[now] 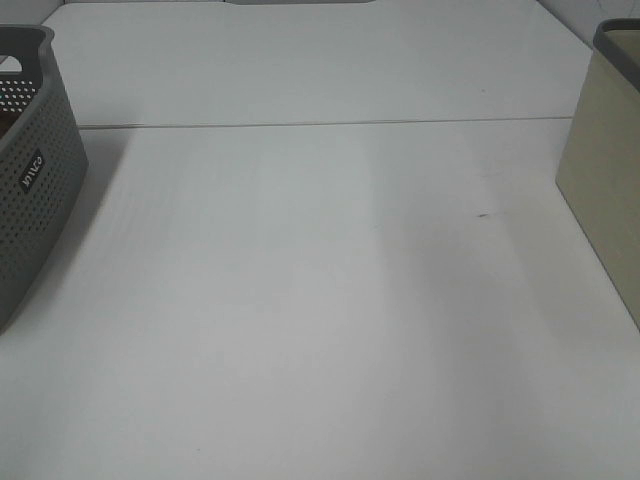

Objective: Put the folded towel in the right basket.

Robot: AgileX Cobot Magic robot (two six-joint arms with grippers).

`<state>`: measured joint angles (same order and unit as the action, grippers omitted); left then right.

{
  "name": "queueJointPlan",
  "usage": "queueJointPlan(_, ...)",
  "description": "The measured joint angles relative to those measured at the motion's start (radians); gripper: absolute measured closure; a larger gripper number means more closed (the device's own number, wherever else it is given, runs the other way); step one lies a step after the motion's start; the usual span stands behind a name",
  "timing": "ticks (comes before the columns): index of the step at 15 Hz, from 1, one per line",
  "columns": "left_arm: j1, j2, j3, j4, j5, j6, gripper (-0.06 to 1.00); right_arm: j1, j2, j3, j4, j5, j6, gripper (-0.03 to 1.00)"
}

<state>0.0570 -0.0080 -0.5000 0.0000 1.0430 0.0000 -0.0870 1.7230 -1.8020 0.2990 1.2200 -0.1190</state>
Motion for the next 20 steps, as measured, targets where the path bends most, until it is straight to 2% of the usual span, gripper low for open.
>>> queueJointPlan(3, 0.0, 0.0, 0.0, 0.0, 0.0, 0.0, -0.03, 0.121, 0.0, -0.002, 0.002, 0.0, 0.008, 0.0)
queueJointPlan(6, 0.0, 0.0, 0.0, 0.0, 0.0, 0.0, -0.03, 0.137, -0.021, 0.003, -0.057, 0.001, 0.089, 0.0)
queueJointPlan(7, 0.0, 0.0, 0.0, 0.0, 0.0, 0.0, -0.03, 0.137, -0.119, 0.073, -0.176, -0.003, 0.146, 0.0)
queueJointPlan(9, 0.0, 0.0, 0.0, 0.0, 0.0, 0.0, -0.03, 0.137, -0.295, 0.227, -0.239, -0.008, 0.169, 0.0)
queueJointPlan(13, 0.0, 0.0, 0.0, 0.0, 0.0, 0.0, -0.03, 0.137, -0.672, 0.552, -0.238, -0.092, 0.166, 0.0)
queueJointPlan(16, 0.0, 0.0, 0.0, 0.0, 0.0, 0.0, -0.03, 0.137, -1.015, 0.79, -0.238, -0.088, 0.162, 0.0)
queueJointPlan(20, 0.0, 0.0, 0.0, 0.0, 0.0, 0.0, -0.03, 0.137, -1.367, 1.038, -0.237, -0.092, 0.148, 0.0)
